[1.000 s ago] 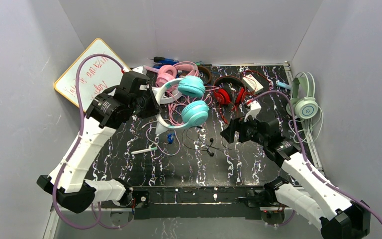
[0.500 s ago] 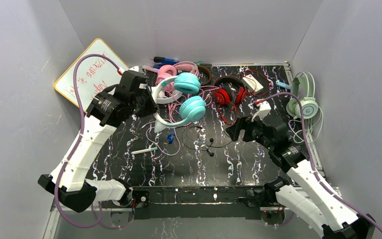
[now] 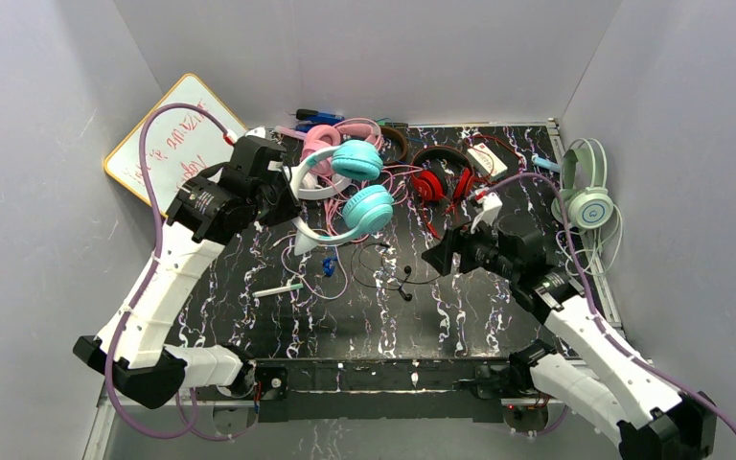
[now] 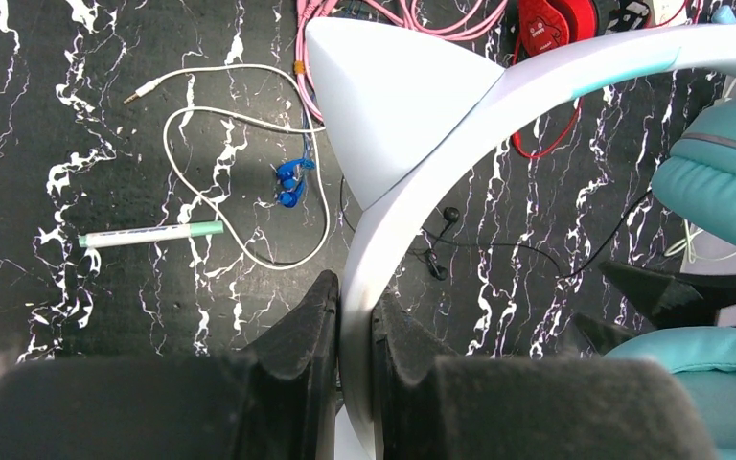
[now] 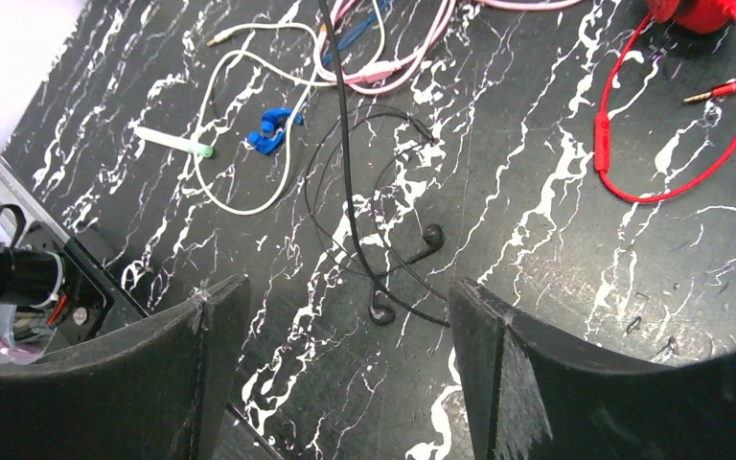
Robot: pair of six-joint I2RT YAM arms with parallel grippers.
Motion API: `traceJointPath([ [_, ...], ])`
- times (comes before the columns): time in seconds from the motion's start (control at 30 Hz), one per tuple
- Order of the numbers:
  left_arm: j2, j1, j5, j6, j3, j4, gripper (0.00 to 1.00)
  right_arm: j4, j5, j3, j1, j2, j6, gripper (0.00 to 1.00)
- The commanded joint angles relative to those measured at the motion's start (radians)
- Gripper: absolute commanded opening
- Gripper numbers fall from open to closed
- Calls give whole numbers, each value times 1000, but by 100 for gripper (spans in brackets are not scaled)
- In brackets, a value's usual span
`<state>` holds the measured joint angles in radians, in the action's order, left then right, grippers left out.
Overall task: Wrap the headphones
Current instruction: Wrap the headphones cable around the headphones.
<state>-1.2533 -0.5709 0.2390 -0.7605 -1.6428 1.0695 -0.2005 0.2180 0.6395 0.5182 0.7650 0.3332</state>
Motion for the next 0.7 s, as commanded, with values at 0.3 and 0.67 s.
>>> traceJointPath([
  [0.3,25,5,-80,-17,-9,-49,0,178,53,118,-1,221,-24,49],
  [0.67,57,5,-177,64,129,-145,0,53,-74,281,0,166,-53,1],
])
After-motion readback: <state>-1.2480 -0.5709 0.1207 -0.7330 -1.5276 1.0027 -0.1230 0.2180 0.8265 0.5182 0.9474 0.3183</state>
